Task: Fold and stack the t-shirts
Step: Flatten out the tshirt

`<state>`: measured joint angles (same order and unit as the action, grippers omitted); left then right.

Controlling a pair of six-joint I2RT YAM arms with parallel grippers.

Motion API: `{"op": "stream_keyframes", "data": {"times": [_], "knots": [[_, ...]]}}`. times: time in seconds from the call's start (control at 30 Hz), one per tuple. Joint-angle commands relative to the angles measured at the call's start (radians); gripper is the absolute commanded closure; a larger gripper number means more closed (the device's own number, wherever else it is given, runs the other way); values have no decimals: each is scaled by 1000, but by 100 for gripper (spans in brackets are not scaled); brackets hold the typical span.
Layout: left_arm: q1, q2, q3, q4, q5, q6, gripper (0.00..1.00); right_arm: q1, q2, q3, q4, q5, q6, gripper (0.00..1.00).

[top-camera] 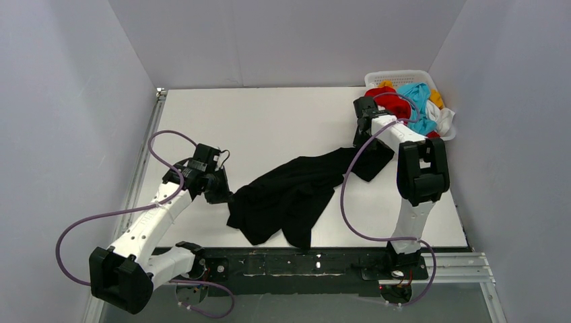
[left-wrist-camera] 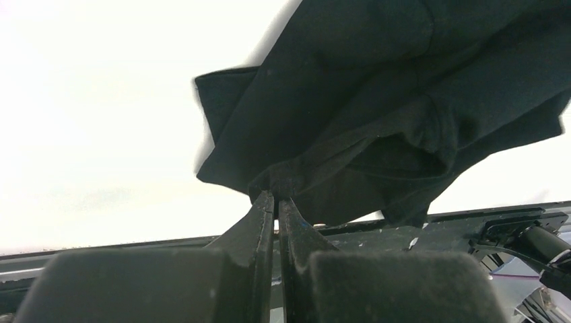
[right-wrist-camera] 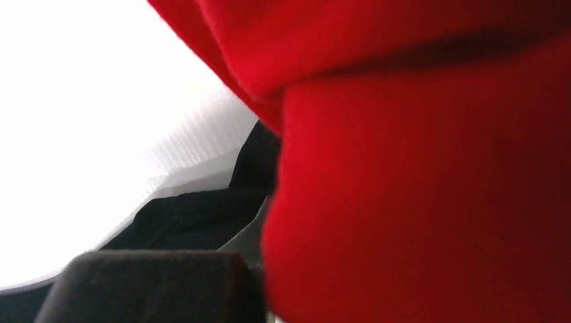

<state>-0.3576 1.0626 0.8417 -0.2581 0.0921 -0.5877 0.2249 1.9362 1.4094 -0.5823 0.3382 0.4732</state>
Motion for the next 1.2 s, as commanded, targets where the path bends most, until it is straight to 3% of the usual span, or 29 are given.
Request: {"op": "stream_keyframes", "data": {"times": [0.0, 0.2, 0.37, 0.53, 0.9, 1.17], "knots": [[-3, -7, 95, -81, -43, 47, 100, 4, -131, 10, 14, 51, -5, 99], [-3, -109, 225, -81, -157, 105, 100, 11, -454, 7, 16, 71, -45, 99], [-4, -216, 372, -64, -205, 189, 100, 16, -725, 14, 46, -71, -79, 99], [-3, -272, 573, -57, -211, 283, 100, 16, -912, 134, 22, -204, -86, 99], [-3, -243, 1054, -34, -16, 409, 100, 16, -1088, 513, 18, -553, -40, 99], [-4, -86, 1392, -55, 79, 427, 100, 14, -1072, 677, 94, -614, -8, 99]]}}
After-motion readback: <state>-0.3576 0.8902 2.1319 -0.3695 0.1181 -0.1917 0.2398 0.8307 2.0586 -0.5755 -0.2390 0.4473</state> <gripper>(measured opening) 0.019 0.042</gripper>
